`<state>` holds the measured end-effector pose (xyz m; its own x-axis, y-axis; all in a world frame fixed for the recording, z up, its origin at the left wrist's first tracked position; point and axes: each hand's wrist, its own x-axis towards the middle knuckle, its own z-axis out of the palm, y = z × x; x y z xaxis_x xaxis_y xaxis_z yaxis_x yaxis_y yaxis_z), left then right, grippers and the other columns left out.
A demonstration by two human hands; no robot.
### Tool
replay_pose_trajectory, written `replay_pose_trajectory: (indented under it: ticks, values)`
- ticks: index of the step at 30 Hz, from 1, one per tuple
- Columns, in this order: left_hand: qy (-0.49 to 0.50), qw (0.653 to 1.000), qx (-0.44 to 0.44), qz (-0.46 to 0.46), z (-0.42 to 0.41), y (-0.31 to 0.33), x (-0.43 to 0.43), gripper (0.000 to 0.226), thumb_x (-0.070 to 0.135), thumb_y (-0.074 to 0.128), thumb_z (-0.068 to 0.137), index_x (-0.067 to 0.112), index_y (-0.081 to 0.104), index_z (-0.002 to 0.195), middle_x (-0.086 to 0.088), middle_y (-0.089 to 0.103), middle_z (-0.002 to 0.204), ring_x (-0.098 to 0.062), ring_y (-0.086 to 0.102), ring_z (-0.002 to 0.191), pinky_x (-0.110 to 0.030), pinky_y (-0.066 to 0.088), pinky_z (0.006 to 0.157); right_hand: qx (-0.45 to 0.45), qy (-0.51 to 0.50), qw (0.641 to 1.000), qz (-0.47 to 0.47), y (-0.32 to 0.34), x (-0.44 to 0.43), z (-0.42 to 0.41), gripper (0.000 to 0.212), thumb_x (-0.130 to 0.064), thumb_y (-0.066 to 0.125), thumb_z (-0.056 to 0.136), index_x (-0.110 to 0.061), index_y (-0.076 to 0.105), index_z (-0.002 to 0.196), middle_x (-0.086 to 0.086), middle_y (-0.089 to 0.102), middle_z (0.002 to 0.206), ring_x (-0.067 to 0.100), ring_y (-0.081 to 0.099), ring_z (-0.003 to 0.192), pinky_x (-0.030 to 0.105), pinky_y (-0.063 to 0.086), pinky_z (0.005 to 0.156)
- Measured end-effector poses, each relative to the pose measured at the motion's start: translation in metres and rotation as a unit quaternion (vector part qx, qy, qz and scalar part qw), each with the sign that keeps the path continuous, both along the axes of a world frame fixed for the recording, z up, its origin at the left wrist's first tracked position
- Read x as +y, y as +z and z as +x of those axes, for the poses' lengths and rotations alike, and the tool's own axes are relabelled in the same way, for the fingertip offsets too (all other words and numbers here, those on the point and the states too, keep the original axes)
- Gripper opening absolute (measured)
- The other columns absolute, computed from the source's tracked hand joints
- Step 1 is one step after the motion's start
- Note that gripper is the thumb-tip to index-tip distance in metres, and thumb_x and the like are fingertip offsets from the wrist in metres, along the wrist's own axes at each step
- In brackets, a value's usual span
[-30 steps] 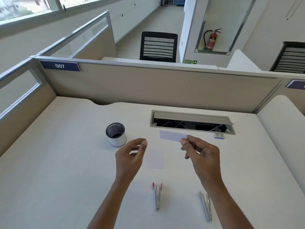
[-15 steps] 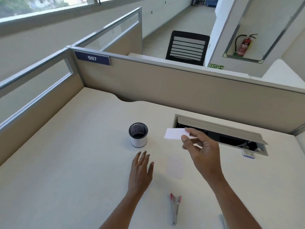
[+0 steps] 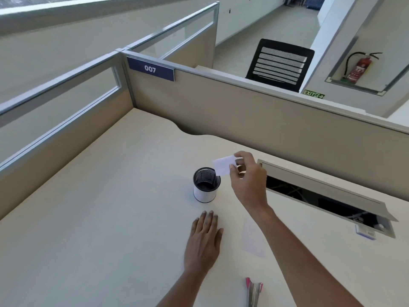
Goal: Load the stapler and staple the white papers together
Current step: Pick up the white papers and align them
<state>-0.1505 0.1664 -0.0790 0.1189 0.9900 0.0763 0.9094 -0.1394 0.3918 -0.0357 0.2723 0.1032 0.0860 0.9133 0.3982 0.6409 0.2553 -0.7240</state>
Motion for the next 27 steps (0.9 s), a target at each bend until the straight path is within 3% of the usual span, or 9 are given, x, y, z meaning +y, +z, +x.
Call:
replay_pose_trajectory:
  ticks: [2,6,13,17,21,25,27]
  values:
    - [-0.002,1.0,-0.001,-0.001,0.0,0.001,0.0,0.051,0.041,0.035,0.105,0.015,0.057,0.143,-0.004,0.056,0.15,-0.025,0.051,0.141,-0.036,0.022,0.117,-0.044,0.016,0.999,-0.025,-0.013,0.01,-0.009,0.024,-0.011,0.063,0.093,-0.016,0.059,0.117,-0.001,0.073,0.088,0.019,0.067,0.068,0.031,0.054,0.068]
    - [0.0,1.0,-0.007,-0.008,0.0,0.001,0.0,0.05,0.041,0.037,0.105,0.015,0.055,0.144,-0.004,0.055,0.15,-0.025,0.05,0.141,-0.037,0.022,0.117,-0.173,0.038,0.983,-0.055,-0.036,0.02,-0.023,0.009,-0.015,0.059,0.094,-0.016,0.064,0.101,0.008,0.07,0.082,0.031,0.063,0.077,0.043,0.054,0.067]
    - [0.003,1.0,-0.001,-0.005,0.001,0.001,0.001,0.051,0.041,0.034,0.106,0.016,0.054,0.145,-0.003,0.054,0.152,-0.024,0.048,0.143,-0.036,0.02,0.119,-0.223,0.076,0.959,-0.154,-0.048,0.026,-0.038,0.018,-0.026,0.059,0.097,-0.014,0.072,0.095,0.004,0.061,0.075,0.026,0.054,0.097,0.042,0.053,0.07]
    - [0.001,1.0,0.007,-0.008,0.001,0.002,0.0,0.051,0.041,0.033,0.106,0.017,0.054,0.145,-0.002,0.054,0.152,-0.023,0.047,0.144,-0.04,0.032,0.121,-0.221,0.063,0.951,-0.205,-0.057,0.031,-0.043,0.016,-0.028,0.058,0.096,-0.026,0.074,0.097,0.008,0.061,0.089,0.027,0.058,0.098,0.037,0.052,0.076]
    - [0.002,1.0,0.008,-0.008,0.001,0.001,0.001,0.05,0.041,0.034,0.106,0.017,0.055,0.145,-0.001,0.053,0.152,-0.023,0.046,0.144,-0.039,0.029,0.123,-0.214,0.06,0.951,-0.216,-0.064,0.033,-0.043,0.017,-0.028,0.059,0.094,-0.026,0.076,0.092,0.007,0.066,0.088,0.023,0.054,0.104,0.037,0.052,0.076]
    - [0.0,1.0,0.003,-0.005,0.001,0.001,0.001,0.049,0.041,0.038,0.106,0.016,0.056,0.144,-0.001,0.055,0.151,-0.024,0.047,0.143,-0.04,0.03,0.121,-0.125,0.049,0.972,-0.192,-0.061,0.03,-0.037,0.012,-0.028,0.068,0.09,-0.028,0.079,0.093,0.002,0.074,0.087,0.02,0.054,0.101,0.033,0.049,0.078]
    - [-0.002,1.0,-0.003,-0.003,0.001,0.0,0.001,0.049,0.041,0.038,0.105,0.016,0.056,0.144,-0.002,0.055,0.151,-0.024,0.047,0.144,-0.038,0.025,0.124,-0.06,0.04,0.986,-0.153,-0.055,0.027,-0.031,0.01,-0.023,0.072,0.087,-0.023,0.081,0.093,-0.003,0.078,0.087,0.014,0.061,0.091,0.032,0.05,0.08]
